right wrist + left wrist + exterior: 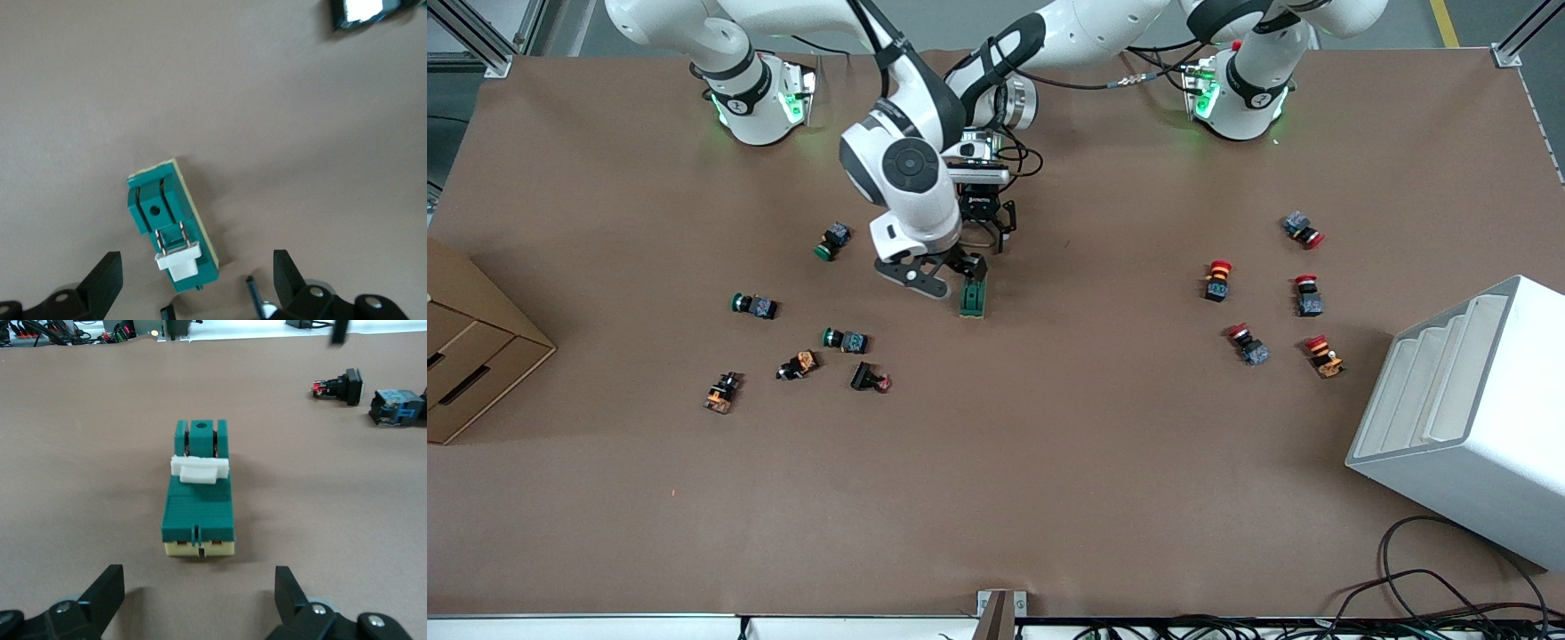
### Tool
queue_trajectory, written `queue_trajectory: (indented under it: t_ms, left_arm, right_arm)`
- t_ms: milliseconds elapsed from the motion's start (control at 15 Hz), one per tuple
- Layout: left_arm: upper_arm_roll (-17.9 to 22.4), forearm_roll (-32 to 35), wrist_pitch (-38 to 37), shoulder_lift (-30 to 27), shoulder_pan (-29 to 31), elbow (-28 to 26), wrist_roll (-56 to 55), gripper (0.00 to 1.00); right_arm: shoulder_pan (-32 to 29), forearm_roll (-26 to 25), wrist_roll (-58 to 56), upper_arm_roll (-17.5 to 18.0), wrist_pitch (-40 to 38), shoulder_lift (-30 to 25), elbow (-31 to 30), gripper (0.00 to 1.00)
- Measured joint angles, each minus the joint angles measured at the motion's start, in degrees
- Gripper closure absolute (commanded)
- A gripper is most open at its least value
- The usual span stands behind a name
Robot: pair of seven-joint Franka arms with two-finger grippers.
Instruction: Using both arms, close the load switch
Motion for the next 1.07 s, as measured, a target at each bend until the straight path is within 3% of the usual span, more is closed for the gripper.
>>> queue_trajectory:
  t_ms: [533,1067]
  left_arm:
    - [0.0,1.2,-1.0,0.5,-0.3,0.0,-1.2,0.0]
    - [0.0,1.3,-1.1,0.6,-0.4,0.0,-1.3,0.0]
  right_arm:
    - [3.4,6.1,-0.1,0.1,1.4,6.9,4.3,0.0]
    - [5.5,6.7,0.1,0.0,1.8,10.6,6.6,0.0]
